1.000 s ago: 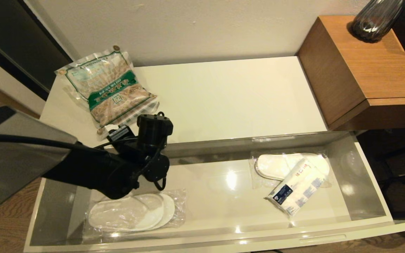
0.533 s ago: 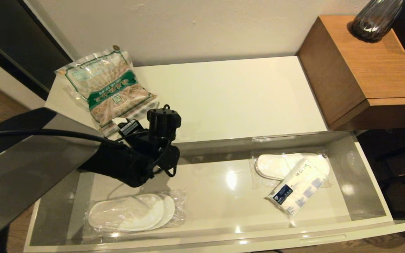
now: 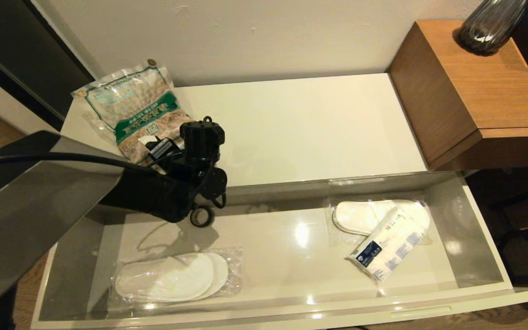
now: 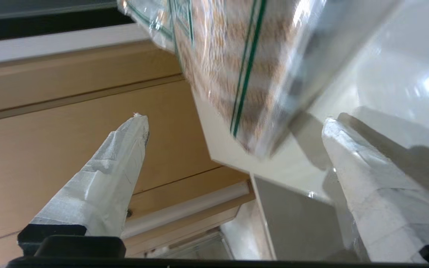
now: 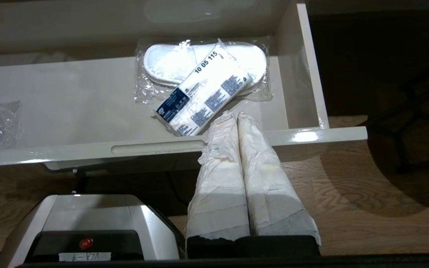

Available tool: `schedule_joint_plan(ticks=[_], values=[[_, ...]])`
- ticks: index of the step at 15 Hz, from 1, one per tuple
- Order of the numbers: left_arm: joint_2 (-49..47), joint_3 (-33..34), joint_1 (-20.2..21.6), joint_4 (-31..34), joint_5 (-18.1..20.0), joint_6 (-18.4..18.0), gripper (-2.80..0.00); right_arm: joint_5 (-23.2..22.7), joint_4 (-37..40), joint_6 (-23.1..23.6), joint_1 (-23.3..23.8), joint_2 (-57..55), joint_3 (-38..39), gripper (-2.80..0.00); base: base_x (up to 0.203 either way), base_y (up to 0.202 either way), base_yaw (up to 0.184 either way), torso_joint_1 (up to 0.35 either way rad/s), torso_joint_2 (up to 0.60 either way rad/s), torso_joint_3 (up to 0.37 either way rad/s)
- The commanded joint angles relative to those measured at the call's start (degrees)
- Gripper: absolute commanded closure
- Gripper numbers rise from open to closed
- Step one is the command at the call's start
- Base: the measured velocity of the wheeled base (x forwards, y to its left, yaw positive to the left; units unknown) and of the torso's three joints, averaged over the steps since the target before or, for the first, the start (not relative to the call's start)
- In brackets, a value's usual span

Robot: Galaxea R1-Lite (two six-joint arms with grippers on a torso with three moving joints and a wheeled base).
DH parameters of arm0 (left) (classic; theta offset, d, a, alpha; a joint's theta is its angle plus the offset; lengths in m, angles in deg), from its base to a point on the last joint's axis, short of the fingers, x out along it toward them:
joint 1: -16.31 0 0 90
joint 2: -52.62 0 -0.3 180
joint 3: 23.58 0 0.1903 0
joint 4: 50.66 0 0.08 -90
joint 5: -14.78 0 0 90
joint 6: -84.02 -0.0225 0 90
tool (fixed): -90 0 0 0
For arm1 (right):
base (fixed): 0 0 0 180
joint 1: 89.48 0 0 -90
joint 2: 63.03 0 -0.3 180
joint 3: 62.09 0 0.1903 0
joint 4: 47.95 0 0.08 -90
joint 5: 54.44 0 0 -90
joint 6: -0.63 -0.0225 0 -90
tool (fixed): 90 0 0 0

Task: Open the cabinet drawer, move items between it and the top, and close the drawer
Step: Pick up the solid drinks on the table

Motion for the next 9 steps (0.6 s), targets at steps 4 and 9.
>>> schedule_joint_plan(ticks=[4, 9], values=[[-3.06, -1.57, 5.05, -0.63, 7.02, -0.21, -2.8, 0.05, 0.04, 0.04, 0.0, -0.08, 0.09, 0.0, 0.0, 0.0, 0.0, 0.0, 0.0, 0.0], [-6.22, -0.89, 7.22, -10.89, 14.43, -3.01, -2.8, -0.04, -0.04, 0.04, 0.0, -0.08, 0.09, 0.0, 0.0, 0.0, 0.0, 0.0, 0.0, 0.0]])
